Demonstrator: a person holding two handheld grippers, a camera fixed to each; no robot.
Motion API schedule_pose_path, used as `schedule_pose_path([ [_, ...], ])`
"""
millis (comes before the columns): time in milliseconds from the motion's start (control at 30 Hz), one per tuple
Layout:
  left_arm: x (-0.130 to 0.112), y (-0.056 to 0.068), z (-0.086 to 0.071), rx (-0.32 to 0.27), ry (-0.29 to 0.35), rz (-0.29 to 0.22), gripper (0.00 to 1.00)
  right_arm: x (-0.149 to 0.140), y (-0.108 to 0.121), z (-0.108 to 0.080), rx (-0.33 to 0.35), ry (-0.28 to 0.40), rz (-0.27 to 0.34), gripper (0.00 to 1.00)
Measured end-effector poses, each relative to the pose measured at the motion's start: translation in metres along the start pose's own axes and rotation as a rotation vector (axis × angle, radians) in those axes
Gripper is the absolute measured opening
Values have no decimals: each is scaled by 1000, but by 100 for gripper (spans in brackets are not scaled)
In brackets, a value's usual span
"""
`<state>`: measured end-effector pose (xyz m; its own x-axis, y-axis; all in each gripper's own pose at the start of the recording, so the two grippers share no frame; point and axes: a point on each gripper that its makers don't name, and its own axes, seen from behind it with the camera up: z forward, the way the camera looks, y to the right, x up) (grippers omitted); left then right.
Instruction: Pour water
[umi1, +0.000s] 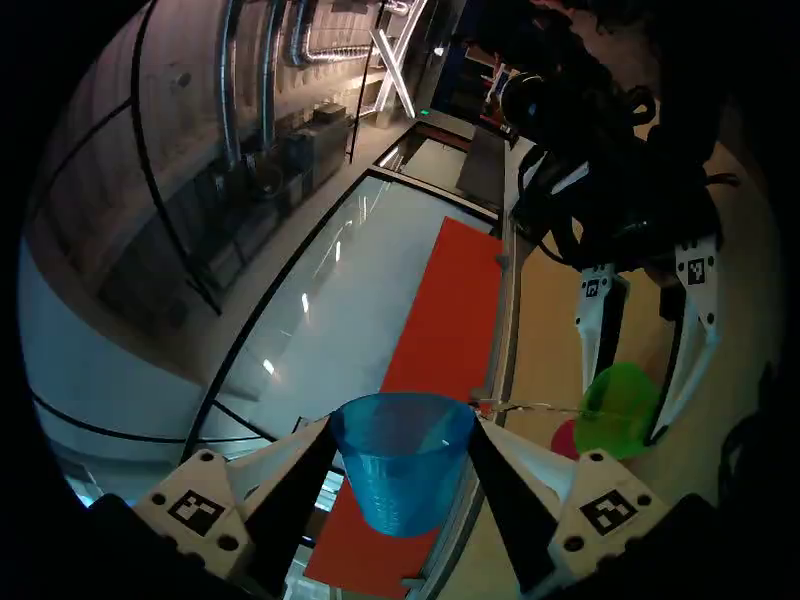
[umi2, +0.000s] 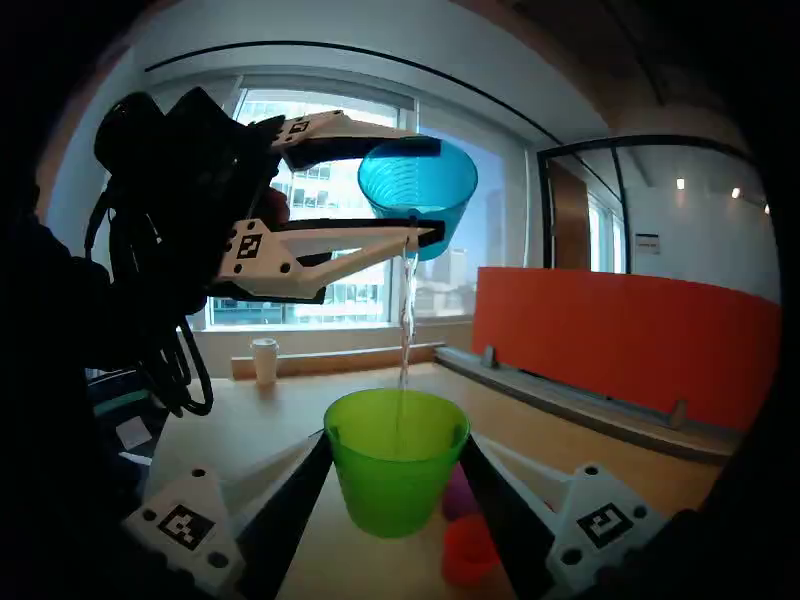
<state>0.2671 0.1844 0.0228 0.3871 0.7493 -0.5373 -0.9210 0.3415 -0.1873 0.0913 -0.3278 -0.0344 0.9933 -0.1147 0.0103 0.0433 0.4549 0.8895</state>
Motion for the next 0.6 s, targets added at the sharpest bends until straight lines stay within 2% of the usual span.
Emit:
schedule_pose_path([
  [600,4,3,0,0,1,52,88,0,0,-1,-1,-2,-3,90],
])
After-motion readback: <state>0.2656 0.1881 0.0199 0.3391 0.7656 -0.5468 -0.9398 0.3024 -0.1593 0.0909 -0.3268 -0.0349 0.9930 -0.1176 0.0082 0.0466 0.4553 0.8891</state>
